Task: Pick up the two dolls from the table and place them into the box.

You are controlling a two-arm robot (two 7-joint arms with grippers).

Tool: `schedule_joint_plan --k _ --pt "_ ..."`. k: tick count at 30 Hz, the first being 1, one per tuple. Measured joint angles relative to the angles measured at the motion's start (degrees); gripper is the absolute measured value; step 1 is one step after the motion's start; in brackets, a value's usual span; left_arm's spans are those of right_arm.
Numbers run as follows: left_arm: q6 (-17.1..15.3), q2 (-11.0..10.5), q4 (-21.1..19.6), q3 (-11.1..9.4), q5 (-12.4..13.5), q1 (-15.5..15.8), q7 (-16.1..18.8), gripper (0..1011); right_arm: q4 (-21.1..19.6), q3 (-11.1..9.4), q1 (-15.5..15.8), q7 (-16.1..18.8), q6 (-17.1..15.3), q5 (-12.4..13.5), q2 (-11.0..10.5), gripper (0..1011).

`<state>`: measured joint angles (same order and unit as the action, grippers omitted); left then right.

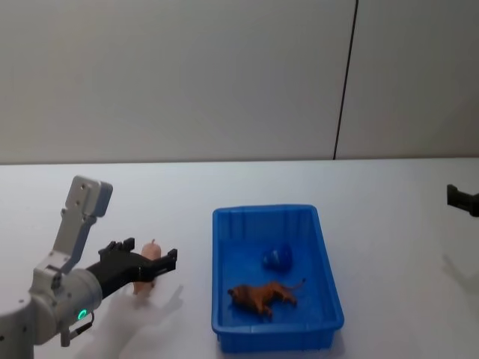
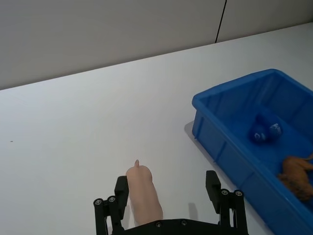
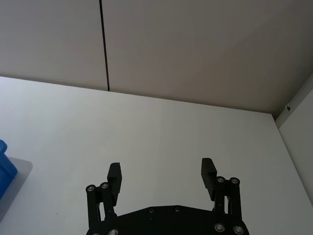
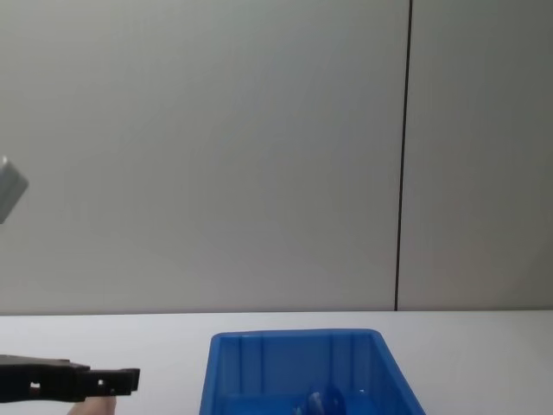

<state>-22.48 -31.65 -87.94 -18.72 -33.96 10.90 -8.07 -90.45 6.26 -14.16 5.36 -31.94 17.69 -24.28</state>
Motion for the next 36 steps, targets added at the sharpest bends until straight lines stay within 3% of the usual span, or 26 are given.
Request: schedule_joint_plan --k 7,22,34,36 --pt "-0.8 1.7 7.6 -0.1 3.1 4.4 -5.6 1001 0.0 -0.1 0.1 -0.3 0.0 0.1 -0.1 1001" --pt "-2.2 3.8 16.4 -0.8 7.2 9.5 -11.7 982 -0.1 -0.2 0.2 -0.6 0.0 0.2 -0.1 1001" --pt "-2.5 4.6 19.0 -1.0 8.3 11.1 -13.4 639 -0.1 -0.2 0.2 -0.6 0.0 0.2 -0.1 1001" --pt "-2.5 4.6 19.2 -1.0 8.3 11.2 -13.5 624 -0.1 -0.2 0.2 -0.7 0.0 0.2 -0.1 1001"
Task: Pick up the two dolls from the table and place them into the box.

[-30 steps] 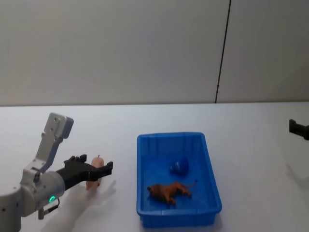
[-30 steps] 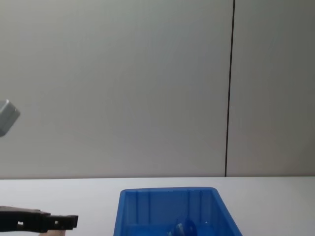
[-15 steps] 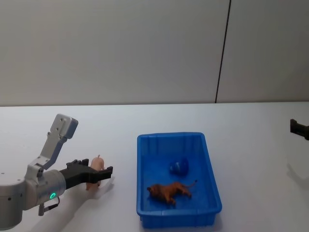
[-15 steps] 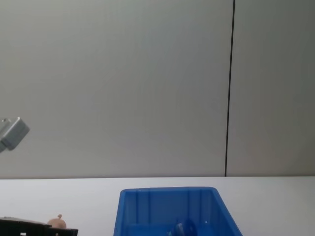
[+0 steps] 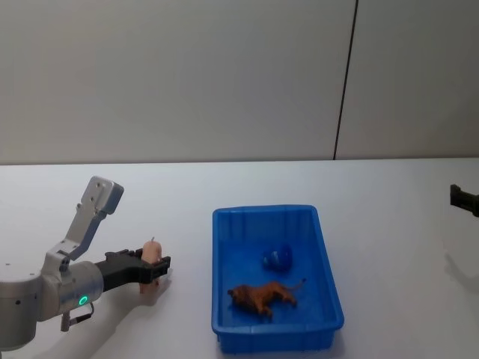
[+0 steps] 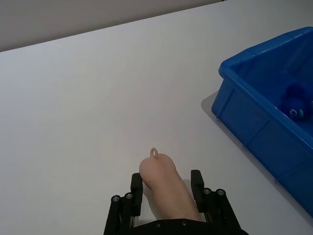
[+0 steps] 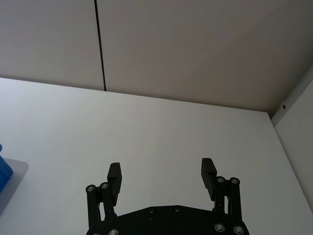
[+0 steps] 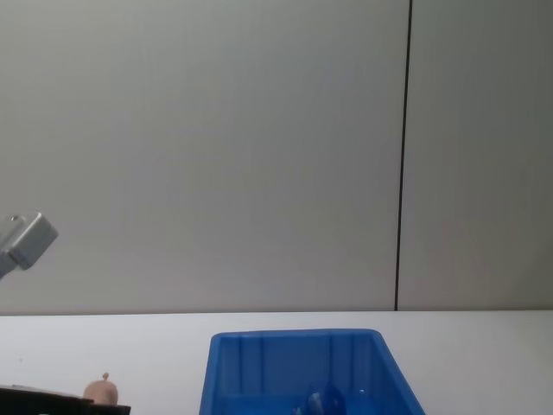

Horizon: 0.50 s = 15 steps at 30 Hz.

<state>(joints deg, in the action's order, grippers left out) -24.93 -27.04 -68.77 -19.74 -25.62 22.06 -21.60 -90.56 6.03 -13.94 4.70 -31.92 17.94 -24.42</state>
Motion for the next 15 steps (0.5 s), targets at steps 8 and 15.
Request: schedule_joint_plan --k 8,15 --pt "0.0 0.2 0.6 -0.1 0.2 0.4 -0.4 565 0.0 0.0 0.0 0.0 0.0 0.0 0.0 1001" --pt "0.9 0.2 0.4 0.0 0.3 0.3 -0.2 522 0.0 0.0 0.0 0.0 0.0 0.0 0.0 1001"
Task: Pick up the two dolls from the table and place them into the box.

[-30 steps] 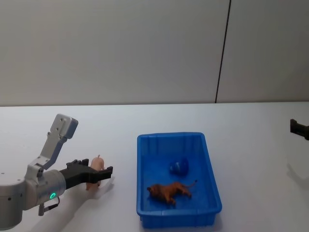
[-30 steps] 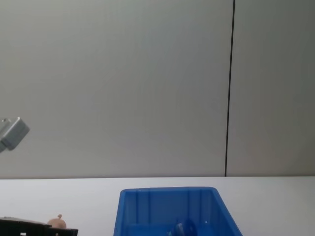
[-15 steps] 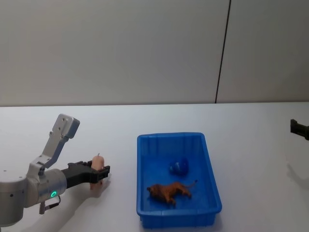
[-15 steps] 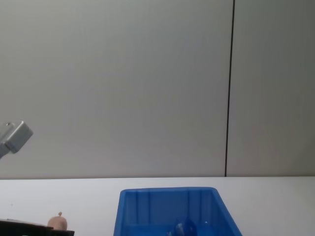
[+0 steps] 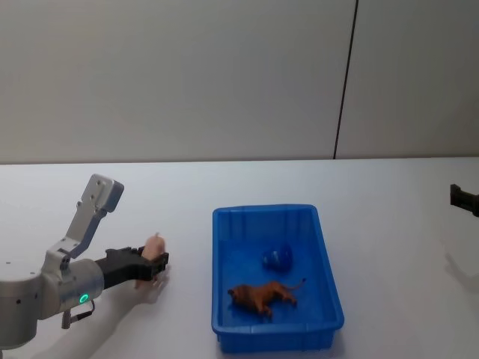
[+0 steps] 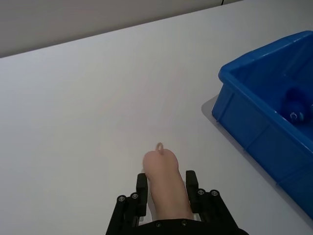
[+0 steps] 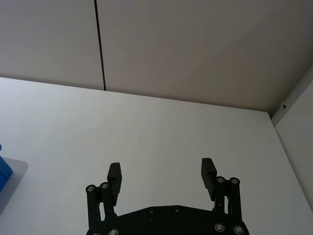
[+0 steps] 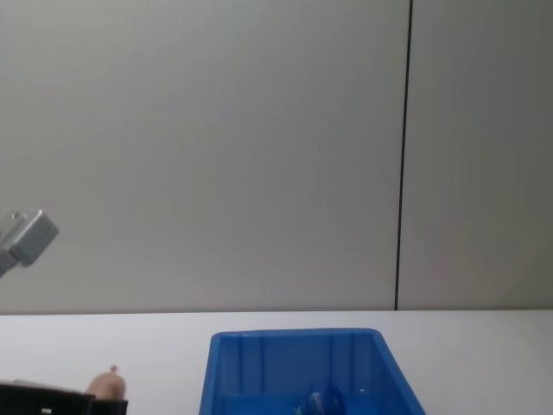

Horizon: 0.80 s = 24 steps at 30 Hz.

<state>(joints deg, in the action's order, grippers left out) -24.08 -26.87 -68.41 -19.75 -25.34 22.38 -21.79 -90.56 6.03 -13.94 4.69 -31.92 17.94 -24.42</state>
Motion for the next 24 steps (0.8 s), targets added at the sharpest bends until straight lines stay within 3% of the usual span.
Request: schedule_joint_plan --k 5,24 --pt "1.7 -0.1 -0.8 0.2 -0.1 -0.1 0.5 371 0.0 0.0 0.0 0.0 0.0 0.0 0.0 1001" --pt "11.0 -0.4 -6.7 1.7 -1.2 0.5 1.1 361 0.0 0.0 0.0 0.0 0.0 0.0 0.0 1001"
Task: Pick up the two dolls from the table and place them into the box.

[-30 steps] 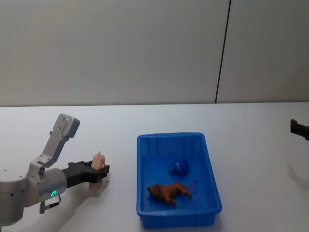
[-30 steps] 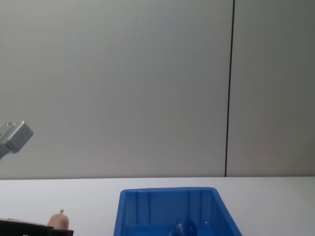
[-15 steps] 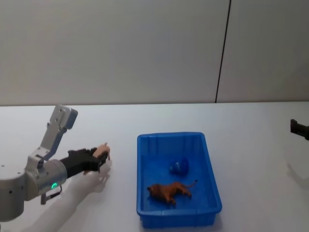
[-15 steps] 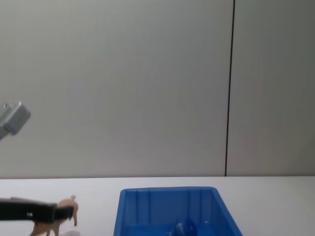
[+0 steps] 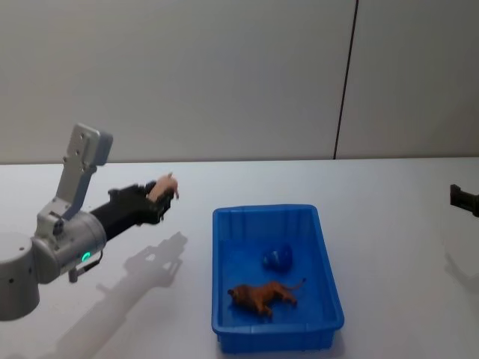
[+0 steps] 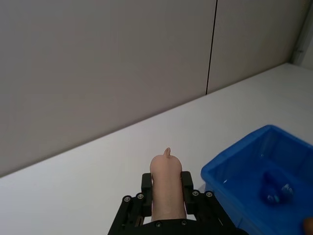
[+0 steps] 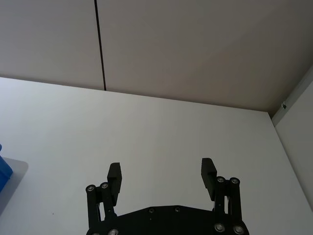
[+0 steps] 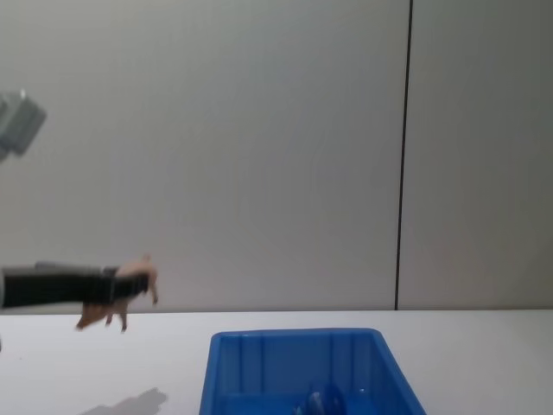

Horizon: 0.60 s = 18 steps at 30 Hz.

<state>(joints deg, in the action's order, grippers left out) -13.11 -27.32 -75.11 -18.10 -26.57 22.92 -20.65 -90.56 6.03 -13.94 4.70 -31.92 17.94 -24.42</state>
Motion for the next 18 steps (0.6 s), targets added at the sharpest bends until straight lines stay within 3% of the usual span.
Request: schedule_joint_plan --k 9,18 --pt "4.2 0.9 -1.1 0.2 -2.0 1.6 -3.7 361 0.0 0.0 0.0 0.0 0.0 0.0 0.0 1001" --pt "4.9 2.4 -0.4 -0.3 -4.4 3.6 -9.6 361 0.0 0.0 0.0 0.0 0.0 0.0 0.0 1001"
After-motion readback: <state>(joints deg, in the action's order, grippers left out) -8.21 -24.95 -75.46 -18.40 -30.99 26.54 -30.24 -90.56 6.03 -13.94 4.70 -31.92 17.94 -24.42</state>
